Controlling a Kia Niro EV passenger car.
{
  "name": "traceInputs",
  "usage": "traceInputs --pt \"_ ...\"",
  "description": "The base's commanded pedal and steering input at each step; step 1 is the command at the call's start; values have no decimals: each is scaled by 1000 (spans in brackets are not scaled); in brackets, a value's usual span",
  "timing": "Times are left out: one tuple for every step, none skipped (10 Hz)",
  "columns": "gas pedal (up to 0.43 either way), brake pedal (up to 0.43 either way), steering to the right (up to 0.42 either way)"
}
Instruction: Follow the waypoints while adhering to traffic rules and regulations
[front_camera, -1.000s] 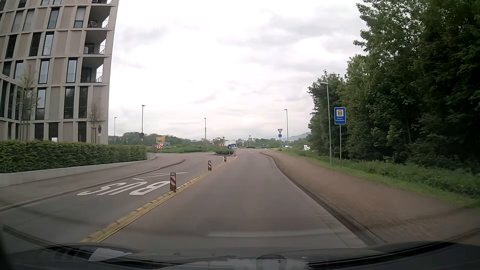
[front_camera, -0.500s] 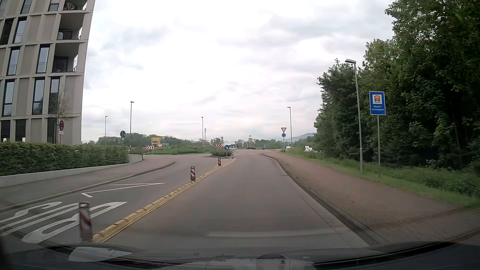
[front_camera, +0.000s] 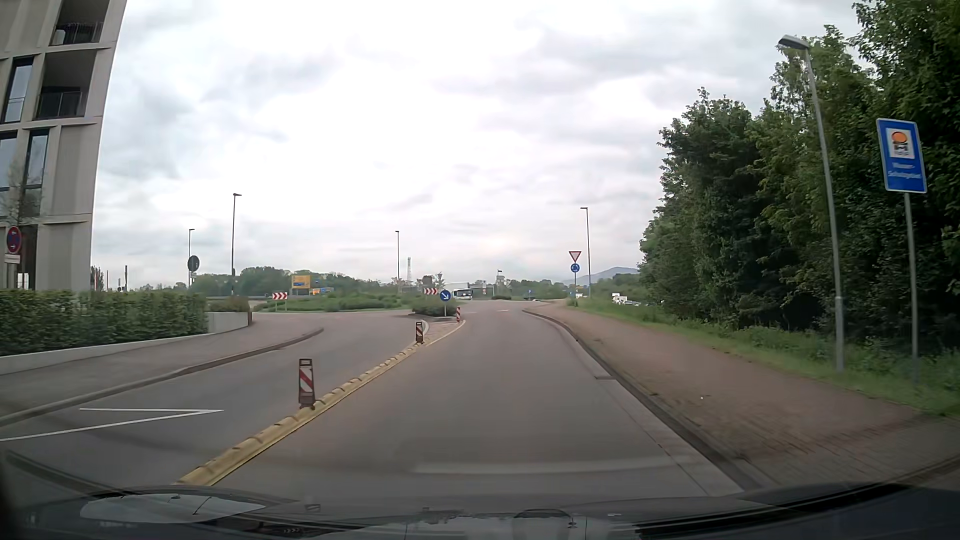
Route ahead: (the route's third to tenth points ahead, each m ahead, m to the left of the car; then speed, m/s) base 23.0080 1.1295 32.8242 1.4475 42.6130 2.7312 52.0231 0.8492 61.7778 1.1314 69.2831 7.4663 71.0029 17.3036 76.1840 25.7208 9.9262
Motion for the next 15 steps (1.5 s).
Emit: traceInputs --pt "0 0 3" --pt "0 6 4" --pt "0 24 6" --pt "0 49 10" --pt "0 67 12" --pt "0 85 14" --pt "0 104 16" --pt "0 110 18" --pt "0 110 20" --pt "0 116 20" --pt "0 122 20" --pt "0 128 20" --pt "0 128 20" --pt "0 128 20" --pt "0 134 17"
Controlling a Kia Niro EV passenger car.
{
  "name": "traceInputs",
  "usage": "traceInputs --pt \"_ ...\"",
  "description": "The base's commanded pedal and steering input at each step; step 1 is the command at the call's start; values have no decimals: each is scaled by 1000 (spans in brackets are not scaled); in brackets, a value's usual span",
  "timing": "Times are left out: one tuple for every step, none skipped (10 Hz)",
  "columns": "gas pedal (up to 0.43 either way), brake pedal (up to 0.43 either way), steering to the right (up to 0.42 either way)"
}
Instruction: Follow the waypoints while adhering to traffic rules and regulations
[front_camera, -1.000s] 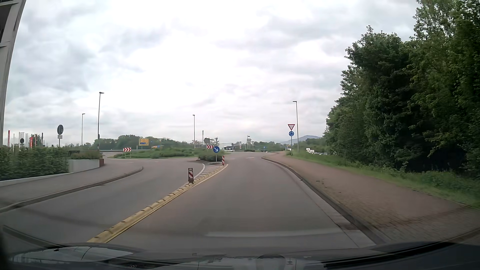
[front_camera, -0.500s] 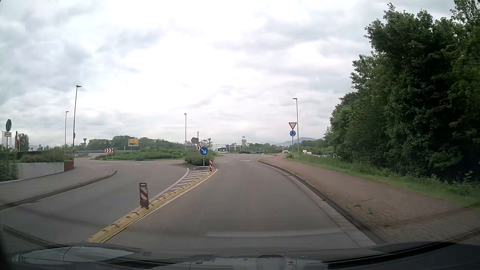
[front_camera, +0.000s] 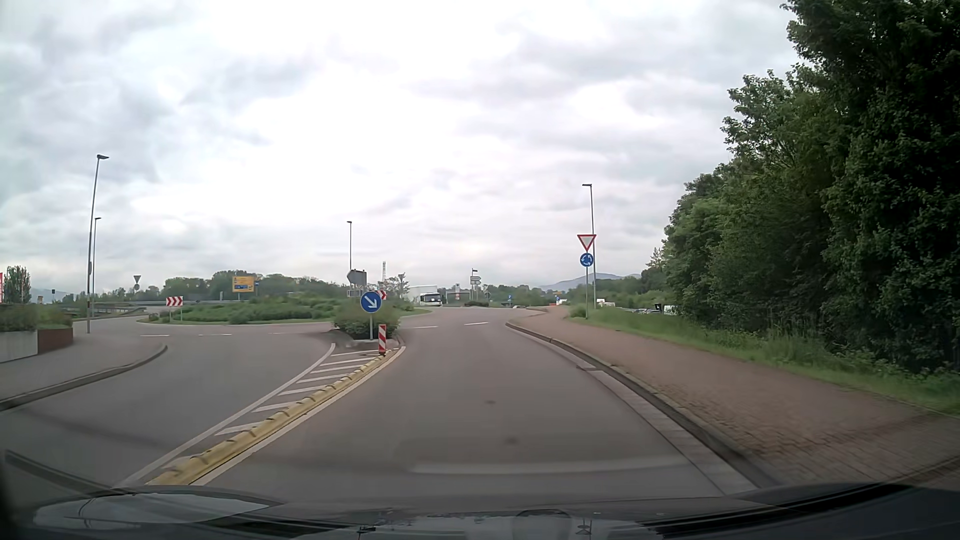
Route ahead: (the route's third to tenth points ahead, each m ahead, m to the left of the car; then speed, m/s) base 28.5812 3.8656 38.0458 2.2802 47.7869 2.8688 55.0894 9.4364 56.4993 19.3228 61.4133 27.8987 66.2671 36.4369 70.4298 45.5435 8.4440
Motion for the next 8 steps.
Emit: traceInputs --pt "0 134 14" --pt "0 122 12" --pt "0 128 9" --pt "0 122 5" --pt "0 122 1" --pt "0 116 -1" --pt "0 110 -2" --pt "0 104 -4"
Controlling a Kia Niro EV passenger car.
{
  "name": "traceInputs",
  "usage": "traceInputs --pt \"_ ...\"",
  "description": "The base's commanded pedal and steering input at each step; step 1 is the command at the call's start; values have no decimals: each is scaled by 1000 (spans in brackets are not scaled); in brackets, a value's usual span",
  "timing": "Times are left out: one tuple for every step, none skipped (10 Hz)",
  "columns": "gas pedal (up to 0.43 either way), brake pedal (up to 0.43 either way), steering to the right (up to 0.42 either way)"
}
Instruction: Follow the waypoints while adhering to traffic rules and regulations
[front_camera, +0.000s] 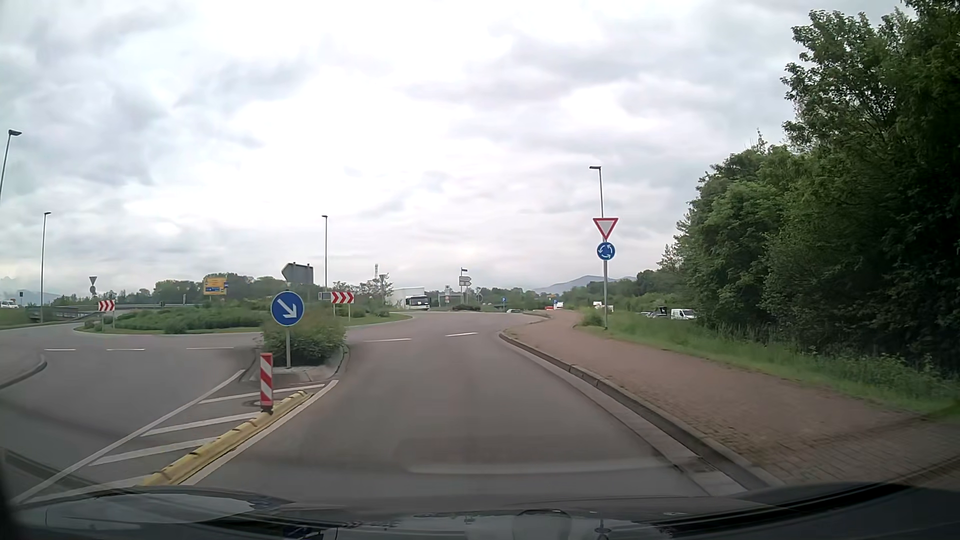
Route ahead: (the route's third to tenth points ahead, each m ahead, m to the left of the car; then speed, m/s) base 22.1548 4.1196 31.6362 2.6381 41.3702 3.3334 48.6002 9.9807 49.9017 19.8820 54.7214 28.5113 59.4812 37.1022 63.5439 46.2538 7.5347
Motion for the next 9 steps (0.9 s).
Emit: traceInputs --pt "0 98 -11" --pt "0 91 -18" --pt "0 85 -25" --pt "0 85 -30" --pt "0 85 -39" --pt "0 85 -49" --pt "0 85 -58" --pt "0 91 -68" --pt "0 85 -77"
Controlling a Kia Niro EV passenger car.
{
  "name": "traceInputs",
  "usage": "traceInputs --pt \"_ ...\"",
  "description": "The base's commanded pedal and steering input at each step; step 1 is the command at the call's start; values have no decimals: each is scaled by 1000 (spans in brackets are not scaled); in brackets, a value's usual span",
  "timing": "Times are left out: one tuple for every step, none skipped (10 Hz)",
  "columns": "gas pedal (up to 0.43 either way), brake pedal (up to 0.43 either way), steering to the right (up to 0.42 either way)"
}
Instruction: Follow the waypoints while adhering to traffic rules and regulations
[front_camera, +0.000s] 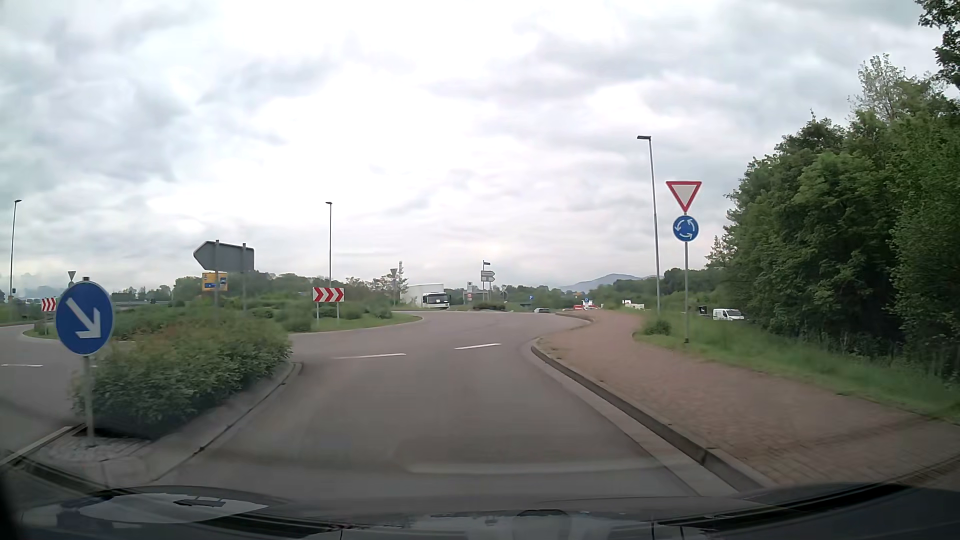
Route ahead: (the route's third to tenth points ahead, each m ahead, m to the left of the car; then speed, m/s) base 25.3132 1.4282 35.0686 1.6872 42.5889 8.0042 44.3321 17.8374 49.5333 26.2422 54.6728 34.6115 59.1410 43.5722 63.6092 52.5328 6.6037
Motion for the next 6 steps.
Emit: traceInputs --pt "0 73 -83" --pt "0 30 -87" --pt "0 0 -90" --pt "0 0 -94" --pt "0 0 -97" --pt "0 0 -100"
